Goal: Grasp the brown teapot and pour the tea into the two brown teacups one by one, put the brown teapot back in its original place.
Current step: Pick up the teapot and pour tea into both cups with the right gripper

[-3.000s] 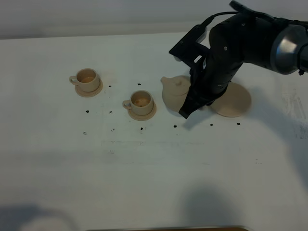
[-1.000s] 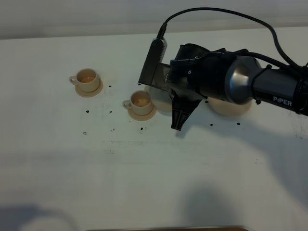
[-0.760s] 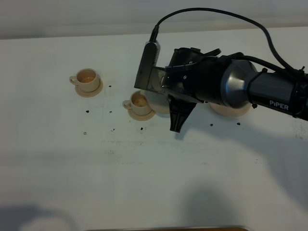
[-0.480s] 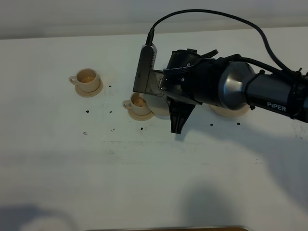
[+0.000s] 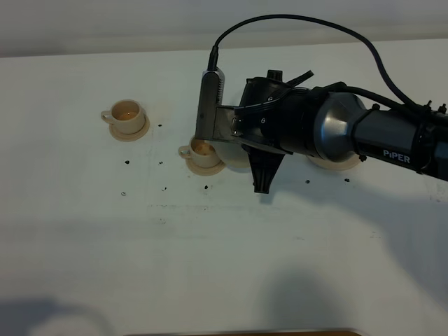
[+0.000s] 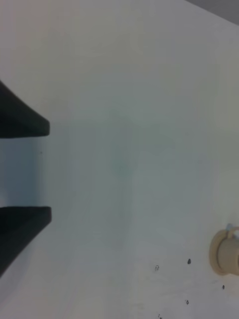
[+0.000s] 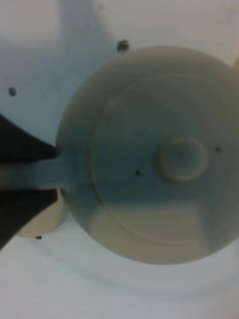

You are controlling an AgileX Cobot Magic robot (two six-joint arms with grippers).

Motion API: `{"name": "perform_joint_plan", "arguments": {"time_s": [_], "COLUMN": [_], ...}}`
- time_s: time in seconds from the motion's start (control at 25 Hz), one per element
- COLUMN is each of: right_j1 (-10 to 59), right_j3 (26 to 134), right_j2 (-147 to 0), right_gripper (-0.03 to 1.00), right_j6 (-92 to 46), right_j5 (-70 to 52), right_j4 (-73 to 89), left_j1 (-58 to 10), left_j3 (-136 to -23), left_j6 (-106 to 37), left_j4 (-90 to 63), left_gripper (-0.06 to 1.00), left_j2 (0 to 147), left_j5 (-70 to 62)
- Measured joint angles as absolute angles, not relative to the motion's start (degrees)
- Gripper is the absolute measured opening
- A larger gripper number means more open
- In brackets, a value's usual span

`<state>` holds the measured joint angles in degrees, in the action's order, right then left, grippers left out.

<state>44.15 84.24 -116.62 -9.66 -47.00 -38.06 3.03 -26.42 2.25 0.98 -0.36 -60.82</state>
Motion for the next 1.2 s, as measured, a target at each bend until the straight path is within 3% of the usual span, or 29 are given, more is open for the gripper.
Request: {"name": "perform_joint_plan", "arguments": {"time_s": [1.2], "right_j1": [45.4], "right_j3": [84.2], "right_j2": [-116.6], "right_gripper": [0.11], "right_j6": [-11.0], "right_j5": [-47.7], "right_j4": [-48.3], "left_j1": [3.0], "left_j3": [-26.4], "left_j6": [2.3], "left_j4": [1.0], "left_gripper": [0.31], "left_j2": [-0.4], "left_j5": [-60.8]}}
